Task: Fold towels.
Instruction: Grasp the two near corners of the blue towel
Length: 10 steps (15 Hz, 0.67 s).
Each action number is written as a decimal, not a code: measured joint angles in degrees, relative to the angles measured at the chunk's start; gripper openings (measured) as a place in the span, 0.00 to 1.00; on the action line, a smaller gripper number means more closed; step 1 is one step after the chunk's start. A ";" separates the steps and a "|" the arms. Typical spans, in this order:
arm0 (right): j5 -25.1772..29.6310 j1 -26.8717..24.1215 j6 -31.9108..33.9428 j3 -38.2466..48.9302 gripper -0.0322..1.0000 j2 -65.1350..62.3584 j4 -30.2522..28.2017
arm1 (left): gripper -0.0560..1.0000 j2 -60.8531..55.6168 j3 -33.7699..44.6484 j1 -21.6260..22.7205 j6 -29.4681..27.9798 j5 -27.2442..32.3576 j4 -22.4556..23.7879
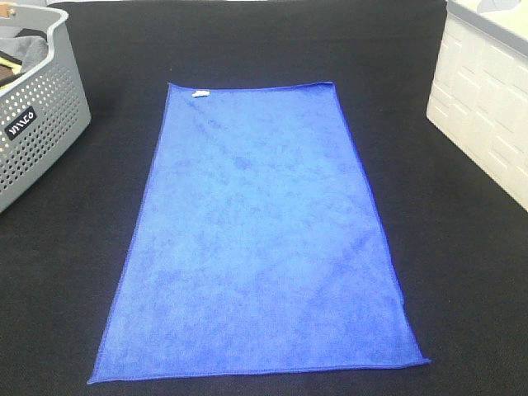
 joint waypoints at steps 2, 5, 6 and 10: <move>0.00 0.00 0.00 0.00 0.96 0.00 0.00 | 0.76 0.00 0.00 0.00 0.00 0.00 0.00; 0.00 0.00 0.00 0.00 0.96 0.00 0.00 | 0.76 0.00 0.00 0.00 0.00 0.00 0.00; 0.00 0.00 0.00 0.00 0.96 0.00 0.00 | 0.76 0.00 0.00 0.00 0.00 0.00 0.00; 0.00 0.00 0.00 0.00 0.96 0.00 0.00 | 0.76 0.00 0.00 0.00 0.00 0.00 0.00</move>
